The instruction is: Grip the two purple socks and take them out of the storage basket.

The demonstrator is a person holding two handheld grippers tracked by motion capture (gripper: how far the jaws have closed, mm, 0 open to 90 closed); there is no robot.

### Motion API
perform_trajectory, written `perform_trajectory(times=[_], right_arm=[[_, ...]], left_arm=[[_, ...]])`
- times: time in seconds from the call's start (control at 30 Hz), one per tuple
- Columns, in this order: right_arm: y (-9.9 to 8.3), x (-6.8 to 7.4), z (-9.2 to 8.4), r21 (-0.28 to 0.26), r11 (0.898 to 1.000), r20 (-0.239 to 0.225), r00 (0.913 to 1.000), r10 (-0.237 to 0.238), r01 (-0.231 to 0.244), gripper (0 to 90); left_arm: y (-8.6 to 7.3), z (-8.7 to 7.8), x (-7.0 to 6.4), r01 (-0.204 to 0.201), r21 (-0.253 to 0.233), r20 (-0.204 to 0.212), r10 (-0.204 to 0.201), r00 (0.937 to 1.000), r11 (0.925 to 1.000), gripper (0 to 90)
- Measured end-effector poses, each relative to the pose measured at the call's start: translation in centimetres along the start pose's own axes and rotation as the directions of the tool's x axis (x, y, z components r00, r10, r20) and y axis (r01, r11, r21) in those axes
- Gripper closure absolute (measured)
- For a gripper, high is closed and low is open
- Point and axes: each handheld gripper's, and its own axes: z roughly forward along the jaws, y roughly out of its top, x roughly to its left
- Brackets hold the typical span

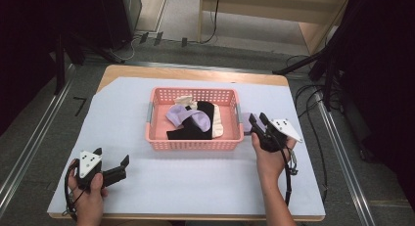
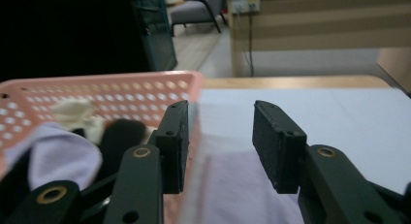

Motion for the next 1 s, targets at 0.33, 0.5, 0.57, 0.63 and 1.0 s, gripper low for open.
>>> perform_trajectory(times=[0.33, 0.5, 0.57, 0.63, 1.0], right_arm=[[1.5, 6.4, 2.1, 0.034, 0.997, -0.155, 0.9855, -0.069, 0.075, 57.8], [1.4, 9.1, 3.7, 0.097, 0.989, -0.2, 0.976, -0.087, 0.108, 57.9], [1.3, 9.8, 4.4, 0.124, 0.987, -0.204, 0.9758, -0.078, 0.105, 59.1], [1.2, 10.2, 5.2, 0.153, 0.985, -0.209, 0.9769, -0.047, 0.08, 62.3], [0.7, 12.0, 7.5, 0.304, 0.946, -0.198, 0.9789, -0.049, 0.109, 69.8]], left_arm=[[0.0, 0.0, 0.0, 0.001, -0.002, 0.004, -0.001, 1.0, 1.0, 7.2], [0.0, 0.0, 0.0, 0.0, 0.0, 0.005, 0.0, 1.0, 1.0, 7.2], [0.0, 0.0, 0.0, 0.0, 0.0, 0.005, 0.0, 1.0, 1.0, 7.2], [0.0, 0.0, 0.0, 0.0, 0.0, 0.005, 0.0, 1.0, 1.0, 7.2], [0.0, 0.1, 0.0, 0.0, 0.001, 0.006, 0.0, 1.0, 1.0, 7.2]])
